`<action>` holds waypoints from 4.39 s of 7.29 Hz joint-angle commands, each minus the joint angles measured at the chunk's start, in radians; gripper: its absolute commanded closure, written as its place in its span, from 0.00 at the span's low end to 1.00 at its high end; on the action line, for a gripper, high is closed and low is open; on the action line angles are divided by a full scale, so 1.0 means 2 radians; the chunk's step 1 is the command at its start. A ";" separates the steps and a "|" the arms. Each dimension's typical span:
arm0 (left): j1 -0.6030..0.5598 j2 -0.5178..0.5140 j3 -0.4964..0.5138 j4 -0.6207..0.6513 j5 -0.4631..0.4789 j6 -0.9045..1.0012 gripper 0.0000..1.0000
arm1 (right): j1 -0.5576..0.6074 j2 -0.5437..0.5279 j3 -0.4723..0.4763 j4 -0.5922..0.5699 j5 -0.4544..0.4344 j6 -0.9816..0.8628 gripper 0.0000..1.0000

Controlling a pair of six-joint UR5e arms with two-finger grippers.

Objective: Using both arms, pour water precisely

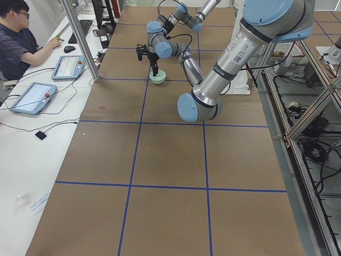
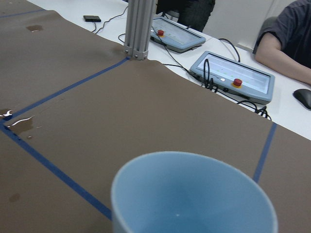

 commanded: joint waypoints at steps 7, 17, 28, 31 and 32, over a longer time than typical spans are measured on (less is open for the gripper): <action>-0.051 0.146 -0.068 0.000 -0.002 0.161 0.00 | -0.070 0.133 -0.016 -0.136 0.050 0.002 1.00; -0.063 0.161 -0.066 -0.001 -0.002 0.179 0.00 | -0.076 0.233 -0.016 -0.409 0.108 -0.005 1.00; -0.064 0.162 -0.065 -0.002 -0.002 0.179 0.00 | -0.042 0.318 -0.105 -0.516 0.214 -0.042 1.00; -0.063 0.162 -0.064 -0.002 -0.002 0.178 0.00 | -0.040 0.353 -0.107 -0.588 0.214 -0.062 1.00; -0.064 0.162 -0.064 -0.002 -0.002 0.178 0.00 | -0.040 0.356 -0.115 -0.588 0.214 -0.063 1.00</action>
